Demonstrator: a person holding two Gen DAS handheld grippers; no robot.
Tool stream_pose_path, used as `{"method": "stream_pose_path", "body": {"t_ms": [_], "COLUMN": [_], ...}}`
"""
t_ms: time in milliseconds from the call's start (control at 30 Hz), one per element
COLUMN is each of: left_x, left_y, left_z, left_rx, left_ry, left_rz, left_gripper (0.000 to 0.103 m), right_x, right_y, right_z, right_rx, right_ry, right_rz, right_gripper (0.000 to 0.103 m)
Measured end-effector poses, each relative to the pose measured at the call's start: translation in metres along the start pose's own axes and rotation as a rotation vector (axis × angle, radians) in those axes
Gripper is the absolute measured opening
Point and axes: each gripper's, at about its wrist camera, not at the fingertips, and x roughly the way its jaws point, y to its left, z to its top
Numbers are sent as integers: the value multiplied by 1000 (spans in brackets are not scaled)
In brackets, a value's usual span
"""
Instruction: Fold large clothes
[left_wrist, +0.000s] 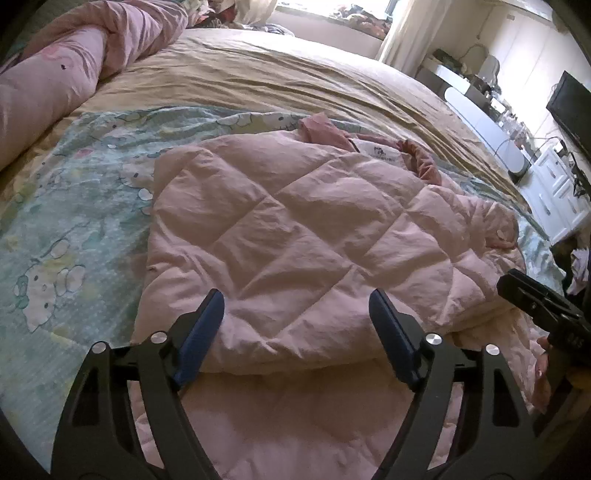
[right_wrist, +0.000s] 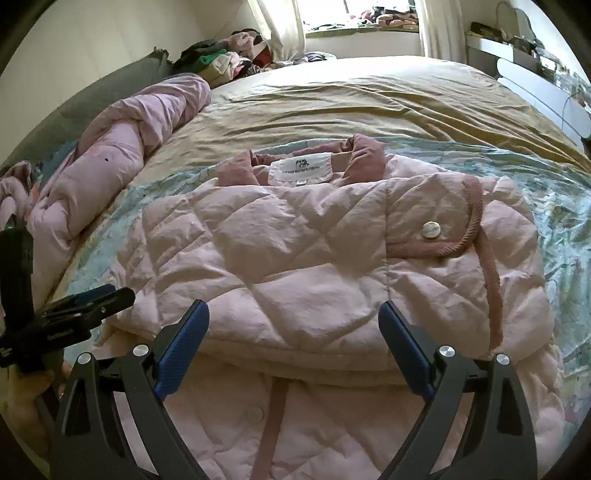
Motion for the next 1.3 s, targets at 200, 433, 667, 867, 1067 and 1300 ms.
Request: {"method": "stream_pose_path", "body": {"t_ms": [200,433,667,867,1067,1300], "left_x": [-15,-36,-45,-63,-81,-105], "left_y": [0,0,12,17,21,26], "left_z": [0,-1,-4,-4,-6,-13], "left_rx": [-15,-24,-77,-93,-112,-127], "left_ry": [-34,-77,-76,-111,-135,-159], "left_rz": [-11,-4,4,15,13,10], "left_gripper": [80,93,94,94,94,94], "right_x": [-13,-26,-43,-58,-74,-96], "right_y": [1,8,15,21,28,36], "right_z": [0,1,6,9,9,8], "right_rx": [6,12,15,19,17,2], "right_ry": [-20,-45,-82,-114,-146,-178], "right_rz": [11,30,34,42,46,52], "right_gripper": [92,95,99,99,99,99]}}
